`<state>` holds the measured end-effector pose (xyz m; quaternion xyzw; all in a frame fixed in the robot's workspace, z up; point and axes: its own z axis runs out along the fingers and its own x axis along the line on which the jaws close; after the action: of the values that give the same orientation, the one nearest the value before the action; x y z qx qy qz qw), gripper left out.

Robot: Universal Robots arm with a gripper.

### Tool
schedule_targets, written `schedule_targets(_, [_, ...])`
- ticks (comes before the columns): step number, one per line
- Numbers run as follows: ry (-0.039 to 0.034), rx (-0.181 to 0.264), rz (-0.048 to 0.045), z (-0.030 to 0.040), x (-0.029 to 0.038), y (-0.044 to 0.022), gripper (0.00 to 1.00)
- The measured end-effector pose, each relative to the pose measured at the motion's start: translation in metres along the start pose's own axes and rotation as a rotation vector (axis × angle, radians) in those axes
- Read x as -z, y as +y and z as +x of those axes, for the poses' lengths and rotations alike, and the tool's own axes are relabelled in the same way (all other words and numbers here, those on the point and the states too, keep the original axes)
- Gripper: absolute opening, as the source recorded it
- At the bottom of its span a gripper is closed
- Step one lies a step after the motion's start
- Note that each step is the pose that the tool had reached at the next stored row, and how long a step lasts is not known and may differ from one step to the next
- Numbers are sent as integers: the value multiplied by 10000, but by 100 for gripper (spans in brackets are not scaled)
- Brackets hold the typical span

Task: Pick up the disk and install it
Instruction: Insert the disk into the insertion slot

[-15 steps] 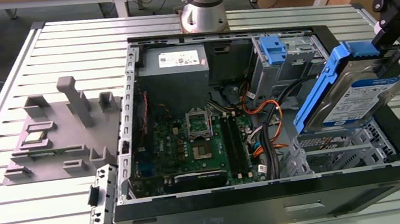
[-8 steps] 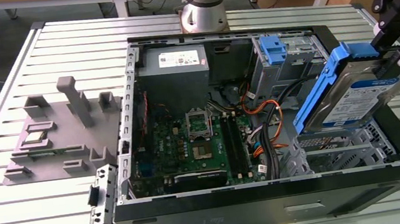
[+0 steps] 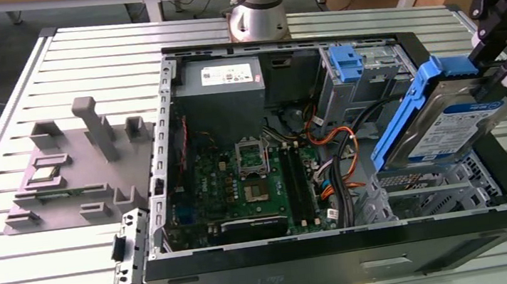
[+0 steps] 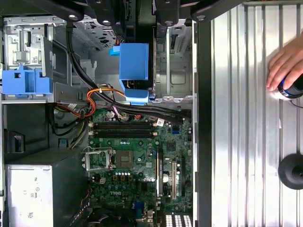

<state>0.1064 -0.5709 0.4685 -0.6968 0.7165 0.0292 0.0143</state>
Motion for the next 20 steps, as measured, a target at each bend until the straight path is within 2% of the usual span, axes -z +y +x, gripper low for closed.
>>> schedule_targets(8, [1,-8,0,3,-9,-30,35])
schedule_targets(16, [0,-62,4,60,-22,-38,35])
schedule_targets(20, [-2,-131,8,72,-37,-62,35])
